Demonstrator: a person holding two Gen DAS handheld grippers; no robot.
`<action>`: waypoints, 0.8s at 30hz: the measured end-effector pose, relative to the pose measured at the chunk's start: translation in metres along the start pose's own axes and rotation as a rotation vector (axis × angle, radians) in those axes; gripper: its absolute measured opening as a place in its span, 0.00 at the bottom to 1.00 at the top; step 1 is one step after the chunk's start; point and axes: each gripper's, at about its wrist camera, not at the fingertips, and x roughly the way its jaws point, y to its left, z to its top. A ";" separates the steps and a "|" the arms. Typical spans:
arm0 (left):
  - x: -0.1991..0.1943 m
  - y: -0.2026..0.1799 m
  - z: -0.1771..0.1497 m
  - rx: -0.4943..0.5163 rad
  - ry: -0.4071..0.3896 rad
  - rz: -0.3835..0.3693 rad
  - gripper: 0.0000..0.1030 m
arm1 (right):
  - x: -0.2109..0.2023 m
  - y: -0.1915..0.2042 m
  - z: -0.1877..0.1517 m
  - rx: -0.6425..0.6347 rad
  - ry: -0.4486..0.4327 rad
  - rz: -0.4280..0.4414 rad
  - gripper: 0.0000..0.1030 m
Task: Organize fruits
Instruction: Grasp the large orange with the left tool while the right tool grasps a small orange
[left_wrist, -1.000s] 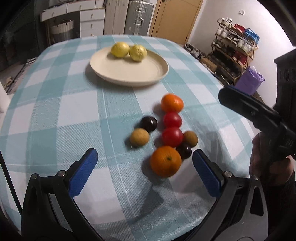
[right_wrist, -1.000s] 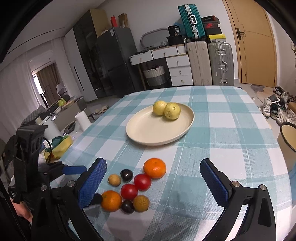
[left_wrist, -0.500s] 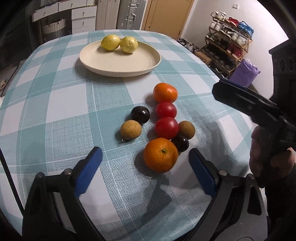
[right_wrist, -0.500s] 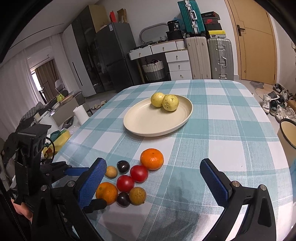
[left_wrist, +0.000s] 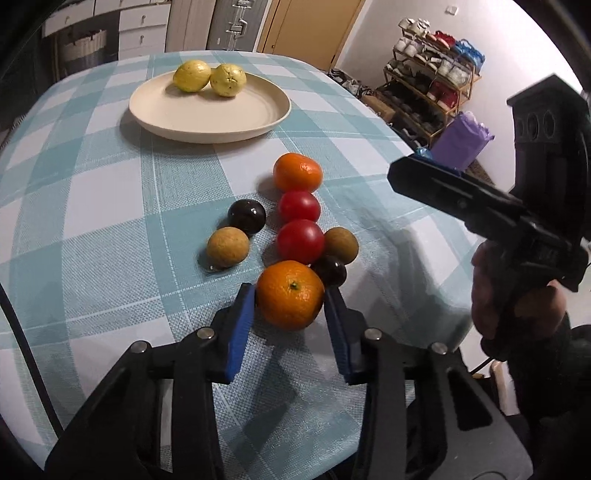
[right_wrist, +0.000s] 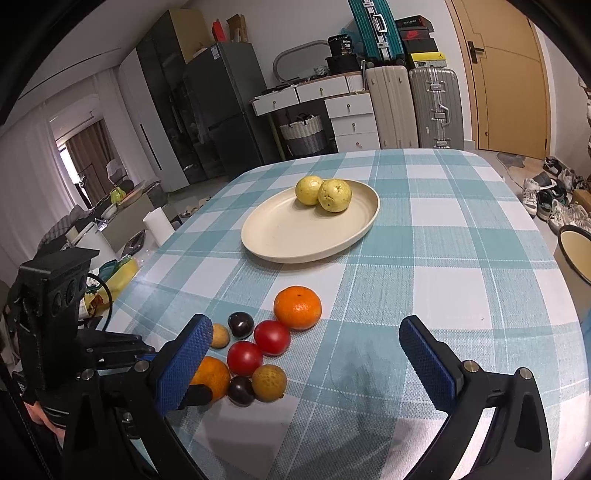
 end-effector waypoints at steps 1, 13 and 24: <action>0.000 0.002 0.000 -0.009 0.001 -0.010 0.34 | 0.000 0.000 0.000 0.001 0.000 0.001 1.00; -0.020 0.015 0.000 -0.050 -0.033 -0.007 0.34 | 0.002 -0.005 0.000 0.034 0.015 0.002 1.00; -0.044 0.041 0.007 -0.146 -0.099 -0.049 0.34 | 0.029 -0.012 0.007 0.101 0.061 0.023 1.00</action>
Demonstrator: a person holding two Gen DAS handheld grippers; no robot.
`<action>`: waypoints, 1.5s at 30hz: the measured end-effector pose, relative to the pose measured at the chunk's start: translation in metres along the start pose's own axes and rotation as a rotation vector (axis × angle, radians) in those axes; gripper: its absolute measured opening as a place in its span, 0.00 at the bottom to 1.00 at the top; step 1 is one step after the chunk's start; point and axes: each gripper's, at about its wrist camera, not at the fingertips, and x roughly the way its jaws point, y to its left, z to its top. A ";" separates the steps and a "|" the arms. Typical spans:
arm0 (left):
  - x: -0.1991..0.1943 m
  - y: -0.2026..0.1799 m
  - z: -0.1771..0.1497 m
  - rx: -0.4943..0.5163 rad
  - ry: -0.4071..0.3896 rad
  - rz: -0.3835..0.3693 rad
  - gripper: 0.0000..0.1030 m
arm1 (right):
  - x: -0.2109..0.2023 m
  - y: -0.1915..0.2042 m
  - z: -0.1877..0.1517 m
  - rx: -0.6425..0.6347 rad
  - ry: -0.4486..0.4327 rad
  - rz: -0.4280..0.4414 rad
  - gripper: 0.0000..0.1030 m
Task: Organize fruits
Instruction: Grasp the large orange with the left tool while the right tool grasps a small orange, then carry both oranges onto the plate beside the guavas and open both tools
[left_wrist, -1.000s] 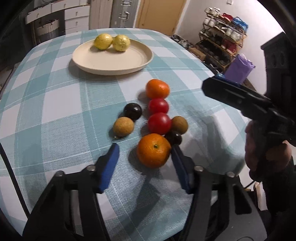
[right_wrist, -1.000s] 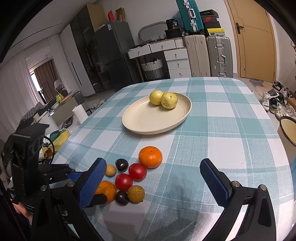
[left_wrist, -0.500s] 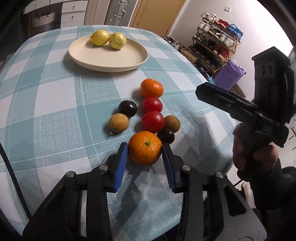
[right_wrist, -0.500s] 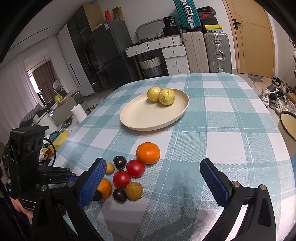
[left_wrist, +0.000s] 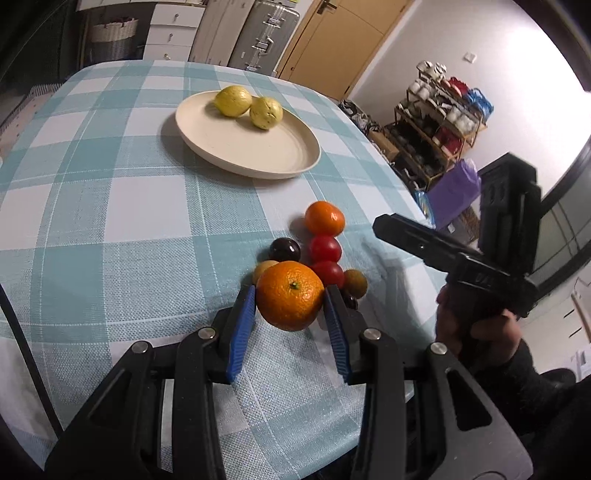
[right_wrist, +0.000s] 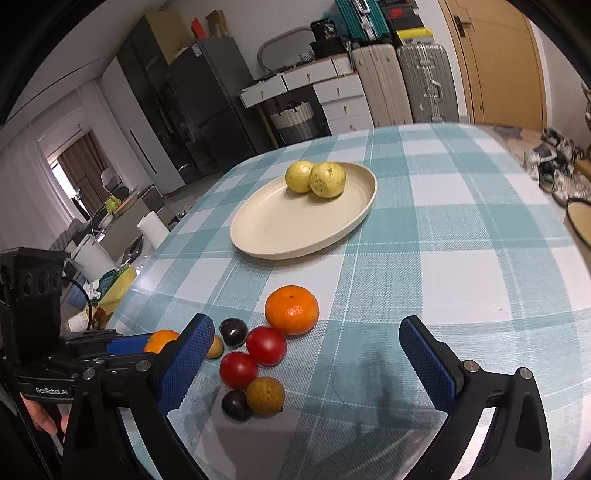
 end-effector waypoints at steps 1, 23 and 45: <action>-0.001 0.002 0.001 -0.007 -0.002 0.000 0.34 | 0.003 -0.001 0.001 0.008 0.005 0.005 1.00; 0.009 0.013 0.010 -0.036 0.013 -0.003 0.34 | 0.052 0.004 0.010 0.013 0.123 0.057 0.46; 0.013 0.019 0.048 -0.055 -0.026 0.002 0.34 | 0.038 0.011 0.032 -0.053 0.038 0.093 0.40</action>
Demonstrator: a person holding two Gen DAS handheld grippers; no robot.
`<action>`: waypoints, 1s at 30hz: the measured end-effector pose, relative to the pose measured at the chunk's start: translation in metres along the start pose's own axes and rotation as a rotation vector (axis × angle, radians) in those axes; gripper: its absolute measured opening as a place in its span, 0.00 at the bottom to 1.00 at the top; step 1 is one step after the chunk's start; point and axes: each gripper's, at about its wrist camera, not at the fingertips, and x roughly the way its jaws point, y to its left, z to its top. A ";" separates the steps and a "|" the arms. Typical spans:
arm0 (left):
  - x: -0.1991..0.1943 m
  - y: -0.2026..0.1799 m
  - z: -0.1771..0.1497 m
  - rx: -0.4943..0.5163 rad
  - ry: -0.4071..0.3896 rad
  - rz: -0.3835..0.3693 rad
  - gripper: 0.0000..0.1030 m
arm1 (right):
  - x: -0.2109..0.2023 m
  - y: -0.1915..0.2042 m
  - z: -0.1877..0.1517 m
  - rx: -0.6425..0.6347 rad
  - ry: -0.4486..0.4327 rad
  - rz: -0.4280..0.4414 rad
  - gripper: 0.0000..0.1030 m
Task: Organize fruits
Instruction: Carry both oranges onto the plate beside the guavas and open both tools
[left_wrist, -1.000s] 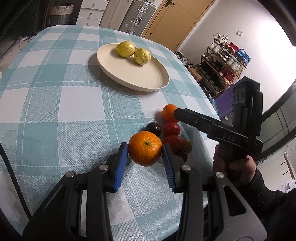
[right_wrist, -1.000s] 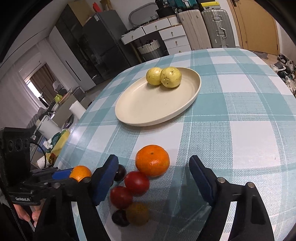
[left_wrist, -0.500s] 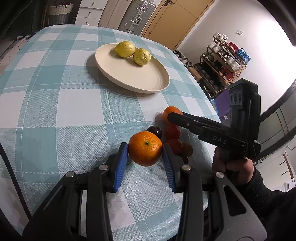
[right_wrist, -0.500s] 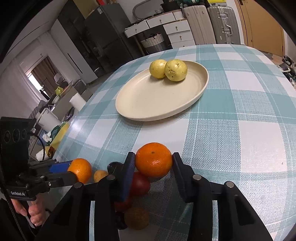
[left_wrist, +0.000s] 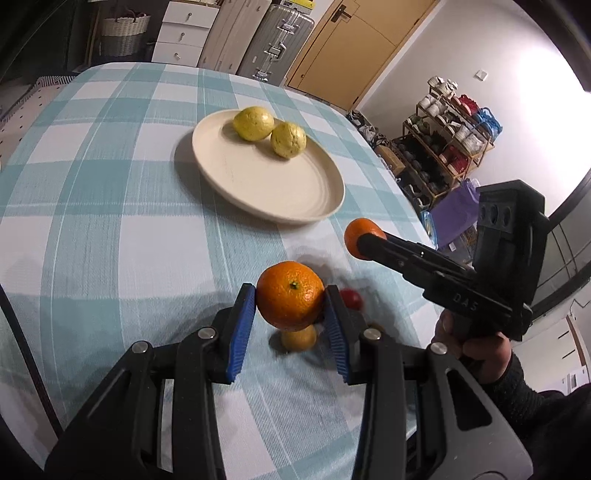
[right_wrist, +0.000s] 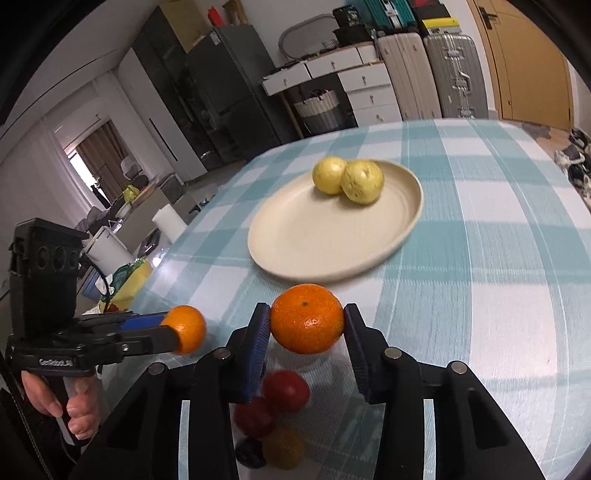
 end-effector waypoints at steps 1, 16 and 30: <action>0.001 -0.001 0.004 0.000 -0.007 0.001 0.34 | 0.000 0.001 0.003 -0.003 -0.005 0.004 0.40; 0.018 0.004 0.080 -0.004 -0.096 0.040 0.34 | 0.011 0.002 0.068 -0.076 -0.063 -0.006 0.40; 0.057 0.033 0.147 -0.053 -0.107 0.055 0.34 | 0.046 -0.003 0.104 -0.080 -0.086 -0.016 0.40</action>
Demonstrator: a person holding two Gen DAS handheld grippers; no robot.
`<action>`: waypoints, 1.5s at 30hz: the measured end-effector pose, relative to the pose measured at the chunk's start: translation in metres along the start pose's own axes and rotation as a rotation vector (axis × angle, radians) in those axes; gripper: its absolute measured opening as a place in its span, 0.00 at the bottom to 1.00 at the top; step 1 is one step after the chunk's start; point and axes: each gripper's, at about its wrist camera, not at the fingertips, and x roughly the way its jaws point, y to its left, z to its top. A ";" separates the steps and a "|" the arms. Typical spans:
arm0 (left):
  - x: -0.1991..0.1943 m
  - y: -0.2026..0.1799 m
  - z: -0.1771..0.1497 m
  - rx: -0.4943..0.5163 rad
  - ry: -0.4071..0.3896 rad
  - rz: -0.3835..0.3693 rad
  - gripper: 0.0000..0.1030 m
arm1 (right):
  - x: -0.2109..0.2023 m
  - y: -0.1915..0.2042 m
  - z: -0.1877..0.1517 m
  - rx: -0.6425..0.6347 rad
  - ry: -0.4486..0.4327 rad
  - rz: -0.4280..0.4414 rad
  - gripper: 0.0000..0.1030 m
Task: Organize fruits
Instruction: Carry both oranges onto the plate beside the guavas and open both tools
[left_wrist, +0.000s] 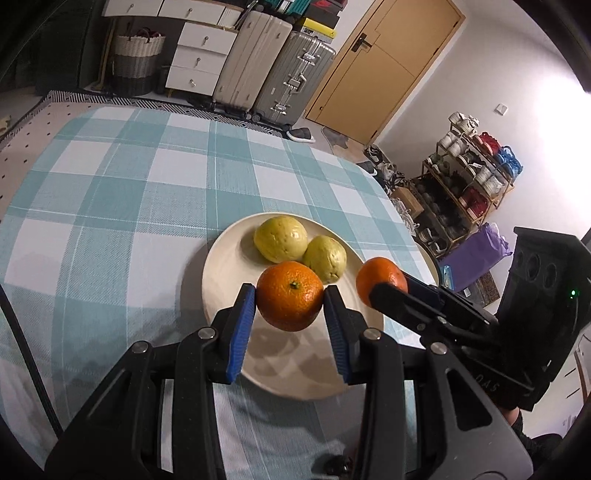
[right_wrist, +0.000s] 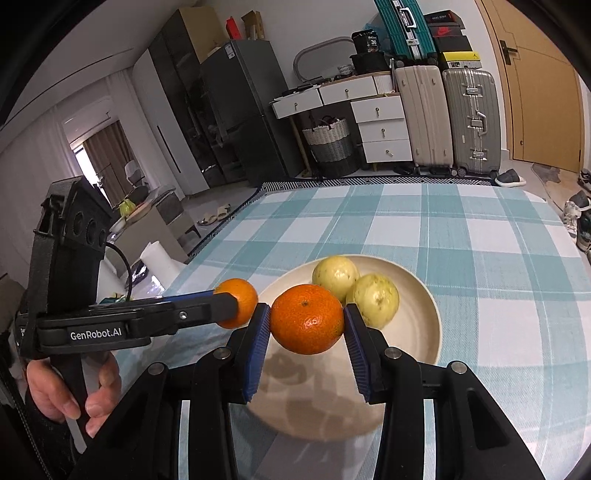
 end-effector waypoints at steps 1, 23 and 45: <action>0.004 0.002 0.003 -0.002 0.002 0.002 0.34 | 0.004 -0.001 0.002 0.001 -0.002 0.003 0.40; 0.050 0.035 0.023 -0.025 0.053 0.009 0.34 | 0.062 0.003 0.002 -0.083 0.080 -0.042 0.40; 0.055 0.027 0.027 -0.024 0.051 0.038 0.37 | 0.056 0.003 0.000 -0.075 0.037 -0.091 0.48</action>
